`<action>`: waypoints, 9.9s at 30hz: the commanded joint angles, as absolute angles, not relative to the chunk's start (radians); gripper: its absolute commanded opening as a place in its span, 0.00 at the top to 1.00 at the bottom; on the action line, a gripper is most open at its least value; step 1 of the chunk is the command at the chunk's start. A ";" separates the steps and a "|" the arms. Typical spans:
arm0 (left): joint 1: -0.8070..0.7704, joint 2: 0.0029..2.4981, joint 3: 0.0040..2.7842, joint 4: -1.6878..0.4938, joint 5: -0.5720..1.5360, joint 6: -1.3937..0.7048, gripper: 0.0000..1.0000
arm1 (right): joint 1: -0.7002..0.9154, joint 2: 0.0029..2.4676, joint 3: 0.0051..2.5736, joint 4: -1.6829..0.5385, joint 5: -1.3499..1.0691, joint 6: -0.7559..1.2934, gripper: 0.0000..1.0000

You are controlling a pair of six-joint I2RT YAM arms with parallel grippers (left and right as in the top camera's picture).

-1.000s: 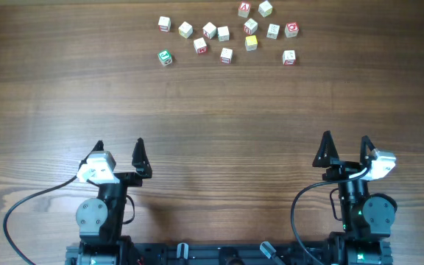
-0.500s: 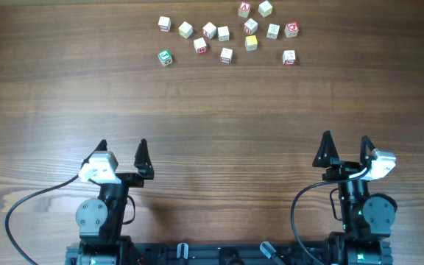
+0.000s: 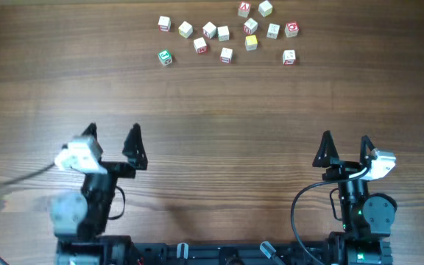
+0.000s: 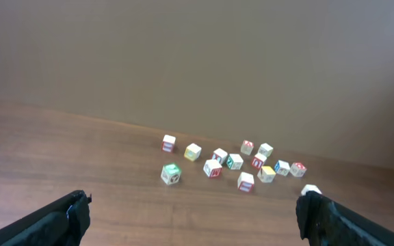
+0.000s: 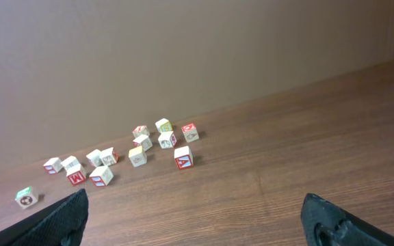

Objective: Form a circle
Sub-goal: 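Reach the left gripper to the block cluster and grasp the 'O' block, then carry the 'O' block right and set it down below the cluster, then grasp the bird-picture block with the left gripper, then place the bird block beside the 'O' block with the left gripper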

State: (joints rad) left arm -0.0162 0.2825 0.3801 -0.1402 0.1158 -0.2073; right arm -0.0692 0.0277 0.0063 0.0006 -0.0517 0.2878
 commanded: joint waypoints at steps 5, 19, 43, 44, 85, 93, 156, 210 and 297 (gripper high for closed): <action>-0.009 0.730 0.825 -0.311 0.237 -0.175 0.00 | -0.073 0.030 0.005 0.002 -0.046 0.291 0.00; -0.178 1.375 1.451 -0.598 0.247 -0.057 0.00 | -0.073 0.030 0.005 0.002 -0.046 0.291 0.00; -0.312 2.068 1.451 0.064 0.039 -0.324 0.01 | -0.073 0.030 0.005 0.002 -0.046 0.291 0.00; -0.313 2.099 1.451 0.093 0.039 -0.326 0.00 | -0.073 0.030 0.005 0.002 -0.046 0.291 0.00; -0.439 1.914 1.571 -0.375 0.009 -0.263 0.84 | -0.073 0.030 0.005 0.002 -0.046 0.291 0.00; -0.595 1.937 1.569 -0.582 -0.019 -0.261 0.85 | -0.073 0.030 0.005 0.002 -0.046 0.291 0.00; -0.773 2.255 1.570 -0.203 0.040 -0.270 0.31 | -0.073 0.030 0.005 0.002 -0.046 0.291 0.00; -0.429 2.381 1.571 0.085 0.101 -0.216 0.14 | -0.073 0.030 0.005 0.002 -0.046 0.291 0.00; -0.723 2.137 1.247 -0.083 0.072 -0.134 0.68 | -0.073 0.030 0.005 0.002 -0.046 0.291 0.00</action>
State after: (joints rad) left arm -0.7219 2.0918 1.2583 -0.0700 0.0875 -0.1505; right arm -0.0692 0.0299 0.0063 0.0006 -0.0513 0.2878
